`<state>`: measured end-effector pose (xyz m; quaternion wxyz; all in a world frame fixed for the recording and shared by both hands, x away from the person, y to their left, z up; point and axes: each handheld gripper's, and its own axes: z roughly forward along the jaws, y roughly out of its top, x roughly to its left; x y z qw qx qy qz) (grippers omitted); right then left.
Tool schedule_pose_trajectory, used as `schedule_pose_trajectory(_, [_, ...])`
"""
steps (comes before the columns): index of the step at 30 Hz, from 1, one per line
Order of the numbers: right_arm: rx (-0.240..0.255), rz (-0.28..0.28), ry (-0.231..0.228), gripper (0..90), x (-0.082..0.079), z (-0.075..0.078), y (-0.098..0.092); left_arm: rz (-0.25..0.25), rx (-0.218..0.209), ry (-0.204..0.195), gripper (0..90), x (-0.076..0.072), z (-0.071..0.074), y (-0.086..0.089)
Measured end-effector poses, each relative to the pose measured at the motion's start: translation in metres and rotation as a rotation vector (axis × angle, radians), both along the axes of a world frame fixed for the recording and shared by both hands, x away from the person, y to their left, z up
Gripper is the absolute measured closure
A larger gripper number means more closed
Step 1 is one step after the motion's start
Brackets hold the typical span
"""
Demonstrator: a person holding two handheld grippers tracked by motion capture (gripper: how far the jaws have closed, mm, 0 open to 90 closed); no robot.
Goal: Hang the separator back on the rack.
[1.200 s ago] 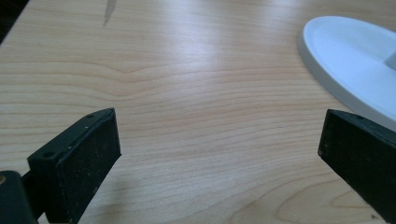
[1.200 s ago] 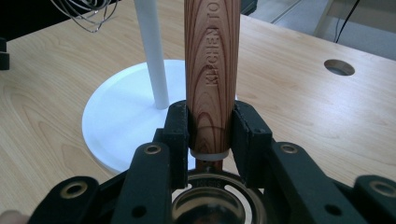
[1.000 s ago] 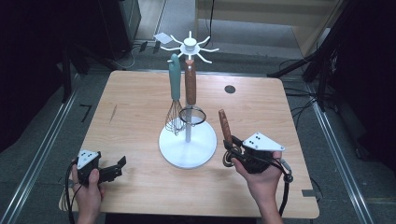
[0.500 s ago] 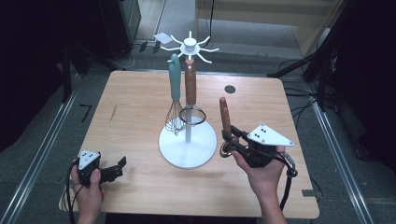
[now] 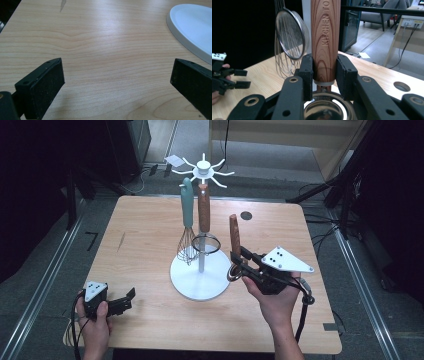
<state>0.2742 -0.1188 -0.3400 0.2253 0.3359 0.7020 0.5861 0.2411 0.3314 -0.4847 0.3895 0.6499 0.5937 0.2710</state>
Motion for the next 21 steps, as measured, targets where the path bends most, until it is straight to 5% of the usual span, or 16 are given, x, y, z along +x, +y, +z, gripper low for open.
schedule_pose_trajectory(21, [0.063, 0.018, -0.022, 70.5, 0.004, 0.019, 0.007, 0.006, 0.004, 0.004, 0.0, 0.000, 0.000, 0.000])
